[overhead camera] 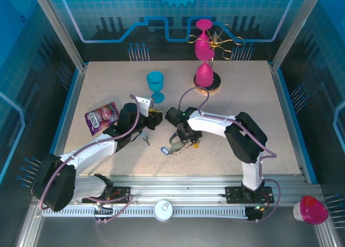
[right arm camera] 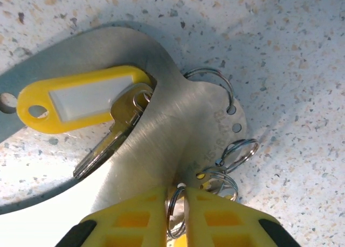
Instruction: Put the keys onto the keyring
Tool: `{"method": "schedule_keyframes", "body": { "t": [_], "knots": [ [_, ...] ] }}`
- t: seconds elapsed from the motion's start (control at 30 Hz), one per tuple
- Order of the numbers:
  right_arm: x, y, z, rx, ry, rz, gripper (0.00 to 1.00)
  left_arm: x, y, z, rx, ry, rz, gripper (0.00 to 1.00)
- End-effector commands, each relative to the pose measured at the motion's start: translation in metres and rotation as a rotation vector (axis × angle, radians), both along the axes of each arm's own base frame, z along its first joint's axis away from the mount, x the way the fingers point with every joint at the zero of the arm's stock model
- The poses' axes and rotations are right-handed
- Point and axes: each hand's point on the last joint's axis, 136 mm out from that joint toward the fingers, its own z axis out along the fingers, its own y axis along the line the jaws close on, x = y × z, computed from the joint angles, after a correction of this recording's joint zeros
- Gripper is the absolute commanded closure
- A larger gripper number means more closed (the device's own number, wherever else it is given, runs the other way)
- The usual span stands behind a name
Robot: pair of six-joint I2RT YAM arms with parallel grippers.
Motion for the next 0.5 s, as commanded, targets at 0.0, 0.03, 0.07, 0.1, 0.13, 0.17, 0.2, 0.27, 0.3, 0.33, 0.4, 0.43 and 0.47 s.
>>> {"method": "schedule_keyframes", "body": {
  "t": [0.0,0.03,0.07,0.1,0.13,0.17,0.2,0.27,0.3,0.33,0.4,0.43,0.47],
  "knots": [
    [-0.0035,-0.0049,0.0022,-0.055,-0.002,-0.007,0.86,-0.0016,0.0010,0.0048,-0.012,-0.022,0.010,0.66],
    [-0.0036,-0.0057,0.0022,-0.060,-0.002,-0.008,0.88,-0.0015,0.0009,0.0046,-0.012,-0.022,0.010,0.66],
    [-0.0035,-0.0062,0.0029,-0.065,-0.005,-0.006,0.89,-0.0011,0.0012,0.0054,-0.012,-0.024,0.011,0.66],
    [-0.0030,-0.0065,0.0039,-0.066,-0.007,-0.005,0.89,-0.0011,0.0013,0.0053,-0.012,-0.024,0.012,0.66],
    [-0.0031,-0.0070,0.0044,-0.069,-0.008,-0.004,0.89,-0.0008,0.0010,0.0055,-0.012,-0.024,0.012,0.66],
    [-0.0035,-0.0076,0.0041,-0.073,-0.007,-0.002,0.89,-0.0007,0.0006,0.0059,-0.013,-0.026,0.011,0.66],
    [-0.0032,-0.0075,0.0041,-0.074,-0.007,-0.001,0.89,-0.0006,0.0006,0.0058,-0.013,-0.025,0.010,0.66],
    [-0.0043,-0.0076,0.0034,-0.075,-0.002,0.001,0.89,-0.0005,0.0004,0.0058,-0.013,-0.024,0.010,0.66],
    [-0.0041,-0.0075,0.0031,-0.075,-0.002,0.002,0.89,-0.0004,0.0005,0.0060,-0.014,-0.025,0.011,0.66],
    [-0.0046,-0.0072,0.0023,-0.074,0.003,0.003,0.88,-0.0001,0.0006,0.0062,-0.012,-0.025,0.011,0.66],
    [-0.0054,-0.0070,0.0016,-0.074,0.007,0.006,0.85,-0.0002,0.0005,0.0061,-0.012,-0.025,0.011,0.66],
    [-0.0053,-0.0073,0.0013,-0.076,0.008,0.005,0.85,0.0000,0.0002,0.0064,-0.011,-0.026,0.010,0.66],
    [-0.0061,-0.0077,0.0005,-0.080,0.011,0.008,0.85,-0.0002,0.0007,0.0061,-0.010,-0.025,0.011,0.66]
  ]
}}
